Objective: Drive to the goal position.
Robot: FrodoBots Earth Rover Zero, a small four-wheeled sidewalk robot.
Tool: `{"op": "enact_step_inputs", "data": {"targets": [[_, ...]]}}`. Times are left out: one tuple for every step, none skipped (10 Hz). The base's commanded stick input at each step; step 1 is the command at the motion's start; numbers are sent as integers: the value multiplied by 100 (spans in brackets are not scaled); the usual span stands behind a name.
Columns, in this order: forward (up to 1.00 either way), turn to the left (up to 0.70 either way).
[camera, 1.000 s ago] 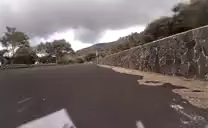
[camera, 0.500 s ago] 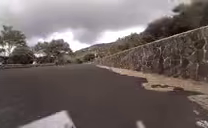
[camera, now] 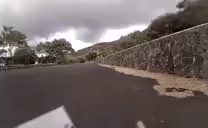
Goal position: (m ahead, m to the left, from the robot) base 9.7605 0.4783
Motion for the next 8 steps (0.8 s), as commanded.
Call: {"op": "enact_step_inputs", "data": {"targets": [[100,0],[100,0],[100,0],[100,0],[100,0],[100,0],[100,0],[100,-4]]}}
